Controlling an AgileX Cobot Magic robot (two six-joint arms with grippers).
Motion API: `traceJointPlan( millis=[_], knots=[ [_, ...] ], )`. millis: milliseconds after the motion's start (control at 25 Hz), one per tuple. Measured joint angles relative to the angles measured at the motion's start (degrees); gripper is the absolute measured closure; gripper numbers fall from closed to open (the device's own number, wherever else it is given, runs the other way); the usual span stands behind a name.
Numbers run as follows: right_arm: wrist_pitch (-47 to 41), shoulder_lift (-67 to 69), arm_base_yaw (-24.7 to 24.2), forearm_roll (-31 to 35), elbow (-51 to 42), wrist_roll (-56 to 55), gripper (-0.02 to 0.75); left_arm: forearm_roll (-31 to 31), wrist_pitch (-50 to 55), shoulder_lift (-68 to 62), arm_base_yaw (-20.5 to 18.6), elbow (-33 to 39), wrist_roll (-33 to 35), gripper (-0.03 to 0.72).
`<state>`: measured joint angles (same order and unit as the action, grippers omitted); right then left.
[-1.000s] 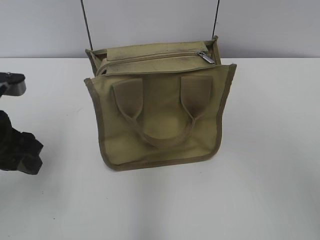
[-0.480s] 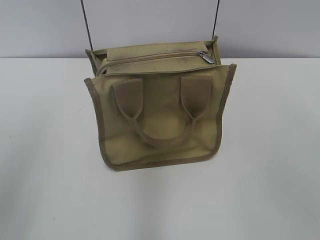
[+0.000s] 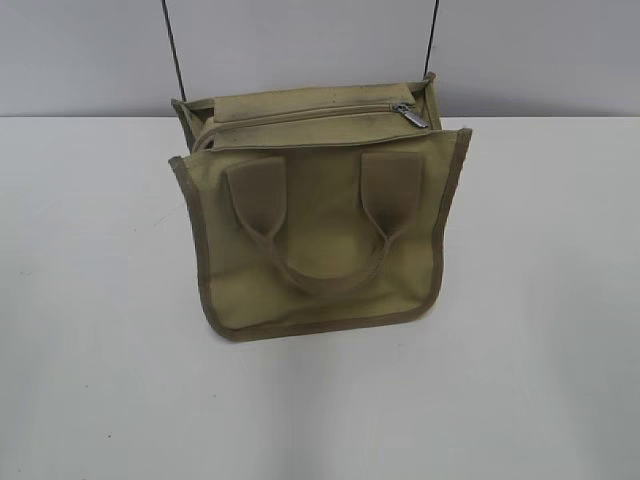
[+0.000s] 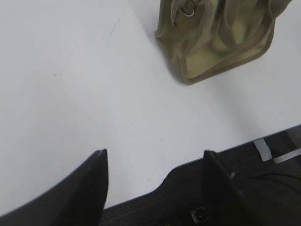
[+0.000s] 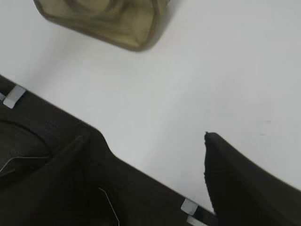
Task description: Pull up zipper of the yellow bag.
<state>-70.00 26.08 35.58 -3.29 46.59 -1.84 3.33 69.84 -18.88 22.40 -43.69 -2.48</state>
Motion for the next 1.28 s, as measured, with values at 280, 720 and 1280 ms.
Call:
traceJointPlan(
  millis=[280, 720, 1280],
  knots=[
    [-0.2, -15.3, 0.0, 1.2, -13.9, -0.1, 0.192, -0.4, 0.3, 5.7, 0.0, 8.0, 1.6, 0.216],
    [5.2, -16.2, 0.0, 1.5, -19.1, -0.2, 0.192, -0.4, -8.1, 5.8, 0.0, 12.4, 5.7, 0.216],
    [6.6, -16.2, -0.3, 1.6, -19.8, -0.2, 0.192, -0.4, -9.5, 5.8, 0.0, 13.0, 6.0, 0.216]
  ],
)
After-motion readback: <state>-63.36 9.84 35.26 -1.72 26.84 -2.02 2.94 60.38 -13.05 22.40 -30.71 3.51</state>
